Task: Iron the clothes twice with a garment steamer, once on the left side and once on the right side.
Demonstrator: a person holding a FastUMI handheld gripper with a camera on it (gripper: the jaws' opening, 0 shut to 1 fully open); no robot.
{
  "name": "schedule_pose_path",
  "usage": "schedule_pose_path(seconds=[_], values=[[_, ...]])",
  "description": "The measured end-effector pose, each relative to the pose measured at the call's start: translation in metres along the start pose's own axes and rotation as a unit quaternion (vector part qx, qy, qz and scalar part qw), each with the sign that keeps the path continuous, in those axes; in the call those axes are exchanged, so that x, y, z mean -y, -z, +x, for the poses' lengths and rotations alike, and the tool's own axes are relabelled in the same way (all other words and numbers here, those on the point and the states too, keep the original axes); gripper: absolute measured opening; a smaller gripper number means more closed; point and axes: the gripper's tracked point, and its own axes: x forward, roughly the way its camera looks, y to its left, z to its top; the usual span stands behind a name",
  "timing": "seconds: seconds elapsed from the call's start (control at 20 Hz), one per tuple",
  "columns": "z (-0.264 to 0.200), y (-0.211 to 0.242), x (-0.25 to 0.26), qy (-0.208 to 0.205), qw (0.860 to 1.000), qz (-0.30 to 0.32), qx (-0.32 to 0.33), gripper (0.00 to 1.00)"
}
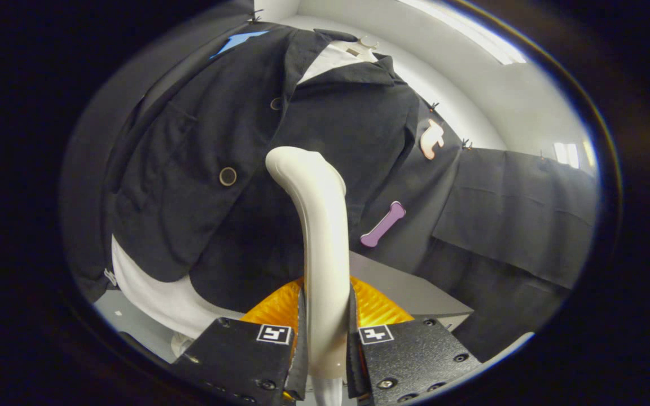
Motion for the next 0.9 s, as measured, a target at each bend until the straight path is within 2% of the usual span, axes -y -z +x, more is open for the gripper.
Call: schedule_pose_path(seconds=[0.55, 0.9], values=[[-0.007, 0.056, -0.018, -0.004, 0.999, -0.029, -0.038, 0.3], [-0.01, 0.113, -0.032, -0.028, 0.995, -0.029, -0.086, 0.3]])
